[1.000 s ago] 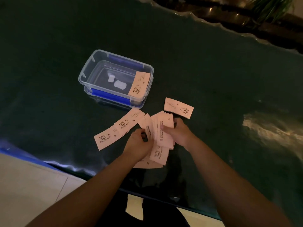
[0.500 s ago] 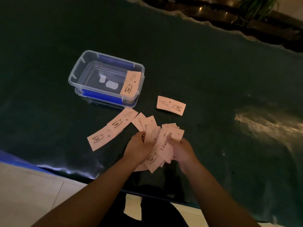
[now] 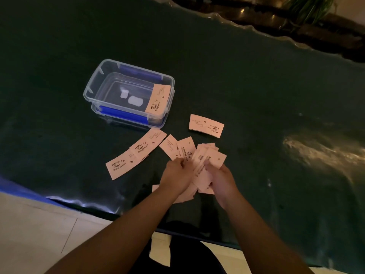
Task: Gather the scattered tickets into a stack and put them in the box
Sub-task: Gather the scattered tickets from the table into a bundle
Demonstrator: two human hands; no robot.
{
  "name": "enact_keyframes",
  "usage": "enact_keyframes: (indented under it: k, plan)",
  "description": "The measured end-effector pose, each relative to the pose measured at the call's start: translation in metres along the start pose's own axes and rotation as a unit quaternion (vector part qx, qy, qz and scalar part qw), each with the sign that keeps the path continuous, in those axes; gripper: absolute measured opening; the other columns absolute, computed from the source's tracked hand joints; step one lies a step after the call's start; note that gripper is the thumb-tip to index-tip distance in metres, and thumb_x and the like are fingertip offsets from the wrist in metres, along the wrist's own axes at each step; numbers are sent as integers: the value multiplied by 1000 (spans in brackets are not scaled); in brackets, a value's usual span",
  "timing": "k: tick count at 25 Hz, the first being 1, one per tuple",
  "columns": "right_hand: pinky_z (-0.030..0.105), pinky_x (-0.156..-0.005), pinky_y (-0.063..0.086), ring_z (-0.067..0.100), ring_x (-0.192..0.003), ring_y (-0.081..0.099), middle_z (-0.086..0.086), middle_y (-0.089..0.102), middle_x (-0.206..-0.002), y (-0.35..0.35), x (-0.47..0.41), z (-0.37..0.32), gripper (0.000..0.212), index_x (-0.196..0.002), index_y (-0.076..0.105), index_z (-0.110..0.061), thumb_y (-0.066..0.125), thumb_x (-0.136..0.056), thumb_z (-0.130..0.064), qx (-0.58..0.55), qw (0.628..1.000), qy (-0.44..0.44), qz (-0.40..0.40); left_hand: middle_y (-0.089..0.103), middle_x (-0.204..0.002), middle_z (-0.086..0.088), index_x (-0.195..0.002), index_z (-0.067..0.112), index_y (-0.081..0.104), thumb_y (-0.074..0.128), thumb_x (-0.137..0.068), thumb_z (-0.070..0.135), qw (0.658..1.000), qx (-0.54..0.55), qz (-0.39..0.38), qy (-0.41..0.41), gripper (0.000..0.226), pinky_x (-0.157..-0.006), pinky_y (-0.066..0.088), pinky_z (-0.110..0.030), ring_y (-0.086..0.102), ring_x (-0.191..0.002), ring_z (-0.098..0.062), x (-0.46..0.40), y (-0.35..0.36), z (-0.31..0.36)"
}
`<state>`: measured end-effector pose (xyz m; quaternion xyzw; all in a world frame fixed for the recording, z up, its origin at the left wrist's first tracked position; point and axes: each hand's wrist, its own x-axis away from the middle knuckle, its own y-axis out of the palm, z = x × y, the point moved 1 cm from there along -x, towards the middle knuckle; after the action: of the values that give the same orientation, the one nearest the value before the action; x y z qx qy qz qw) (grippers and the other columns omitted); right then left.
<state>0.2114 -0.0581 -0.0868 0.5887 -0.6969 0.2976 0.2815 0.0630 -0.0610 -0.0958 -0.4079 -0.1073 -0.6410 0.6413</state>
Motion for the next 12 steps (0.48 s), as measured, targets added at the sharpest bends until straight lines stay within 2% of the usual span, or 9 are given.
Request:
enact_keyframes:
  k: [2, 4, 5, 6, 7, 9, 10, 12]
  plan:
    - [30, -69, 55, 8, -96, 70, -11, 74, -118, 3, 1, -2, 28, -132, 69, -33, 66, -104, -33, 75, 997, -23, -11, 61, -123, -2, -130, 22, 57, 52, -97, 50, 999, 30, 13, -31, 44, -73, 60, -35, 67, -93, -15, 1, 1, 5]
    - [25, -77, 55, 4, -101, 65, -2, 69, -136, 9, -1, -7, 28, -132, 69, -33, 65, -104, -36, 149, 986, -76, -4, 57, -131, -4, -141, 21, 47, 55, -96, 48, 997, 53, 14, -46, 53, -82, 60, -40, 65, -102, -19, 1, 4, 7]
    - [27, -90, 54, 10, -115, 62, 3, 61, -147, 12, -4, -7, 30, -131, 69, -34, 63, -103, -41, 211, 973, -93, 15, 58, -132, -5, -143, 20, 43, 56, -97, 45, 996, 67, 15, -50, 54, -85, 60, -42, 65, -104, -20, 1, 4, 10]
    - [36, -107, 48, 19, -133, 52, 6, 50, -156, 13, -7, -8, 40, -137, 65, -35, 60, -101, -51, 285, 954, -89, 37, 57, -133, -4, -145, 20, 40, 58, -97, 42, 995, 83, 22, -54, 55, -86, 60, -42, 65, -104, -20, 2, 4, 13]
    - [48, -117, 37, 27, -146, 37, 6, 37, -163, 14, -10, -7, 53, -145, 59, -37, 57, -98, -61, 333, 939, -63, 60, 53, -136, -4, -147, 20, 36, 61, -96, 39, 992, 99, 38, -61, 60, -85, 60, -42, 64, -105, -20, 2, 4, 15]
    - [61, -121, 28, 32, -153, 21, 6, 24, -167, 17, -11, -6, 67, -152, 51, -41, 55, -92, -71, 343, 935, -29, 85, 40, -142, -5, -152, 20, 28, 67, -91, 37, 985, 109, 92, -95, 75, -82, 57, -38, 56, -109, -20, -1, -1, 17]
    - [62, -119, 31, 32, -152, 21, 6, 25, -166, 18, -11, -5, 68, -152, 51, -42, 56, -91, -72, 329, 940, -31, 89, 36, -143, -6, -152, 19, 27, 70, -88, 35, 980, 107, 119, -117, 79, -80, 54, -38, 52, -108, -20, -3, -5, 18]
    - [57, -112, 38, 33, -147, 27, 9, 33, -159, 20, -13, -4, 62, -148, 55, -42, 60, -92, -69, 317, 943, -42, 88, 42, -143, -6, -151, 18, 29, 71, -89, 30, 971, 145, 132, -137, 76, -77, 54, -37, 55, -103, -20, -7, -11, 19]
